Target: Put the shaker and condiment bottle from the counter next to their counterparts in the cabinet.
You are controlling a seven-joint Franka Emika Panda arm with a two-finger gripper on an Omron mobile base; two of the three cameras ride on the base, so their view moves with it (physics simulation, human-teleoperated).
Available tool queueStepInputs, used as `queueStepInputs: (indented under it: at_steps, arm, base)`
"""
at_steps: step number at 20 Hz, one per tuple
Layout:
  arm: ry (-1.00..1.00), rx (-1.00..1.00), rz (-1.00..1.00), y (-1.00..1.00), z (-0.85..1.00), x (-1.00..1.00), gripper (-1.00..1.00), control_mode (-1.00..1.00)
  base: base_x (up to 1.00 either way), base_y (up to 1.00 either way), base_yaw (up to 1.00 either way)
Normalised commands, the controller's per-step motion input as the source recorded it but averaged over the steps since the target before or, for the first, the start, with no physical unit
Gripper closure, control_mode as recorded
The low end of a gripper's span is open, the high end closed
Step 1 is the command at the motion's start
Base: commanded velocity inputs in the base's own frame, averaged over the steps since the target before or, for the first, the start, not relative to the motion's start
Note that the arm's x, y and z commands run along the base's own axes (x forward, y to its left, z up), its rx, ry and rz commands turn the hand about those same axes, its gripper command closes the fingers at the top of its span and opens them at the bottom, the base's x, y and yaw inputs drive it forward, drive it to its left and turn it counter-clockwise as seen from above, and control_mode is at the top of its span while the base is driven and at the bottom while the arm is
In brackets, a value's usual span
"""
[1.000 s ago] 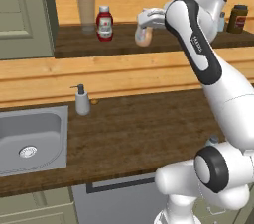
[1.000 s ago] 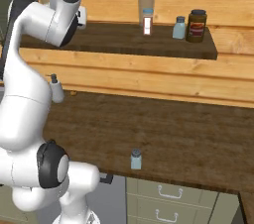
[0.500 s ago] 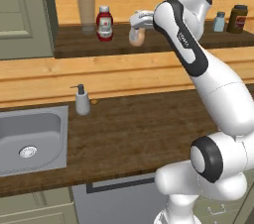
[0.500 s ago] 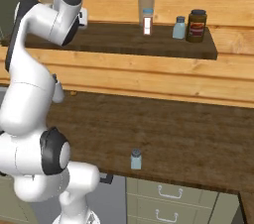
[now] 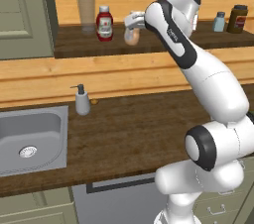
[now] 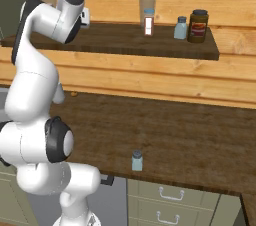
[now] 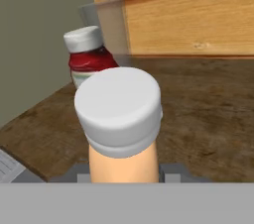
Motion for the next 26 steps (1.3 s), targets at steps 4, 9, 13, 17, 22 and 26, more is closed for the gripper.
queueStepInputs:
  at_steps: [4,9,13,17,22,26]
  arm:
    - [-0.01,-0.03,0.00,0.17,-0.06,0.31,1.00,-1.00]
    - [-0.01,-0.01,0.00,0.09,-0.04,0.33,1.00,-1.00]
    - [-0.03,0.00,0.00,0.01,-0.08,0.21,1.00,-1.00]
    - [-0.05,-0.01,0.01,0.12,-0.11,0.14,-1.00,-1.00]
    - [-0.06,-0.01,0.01,0.13,-0.12,0.01,-1.00,-1.00]
    - [-0.04,0.00,0.00,0.01,-0.03,-0.12,-1.00,-1.00]
  base:
    - [0.00,0.00,0.00]
    - [0.00,0.00,0.00]
    - [0.00,0.00,0.00]
    - [0.00,0.00,0.00]
    - [0.00,0.00,0.00]
    - [0.00,0.00,0.00]
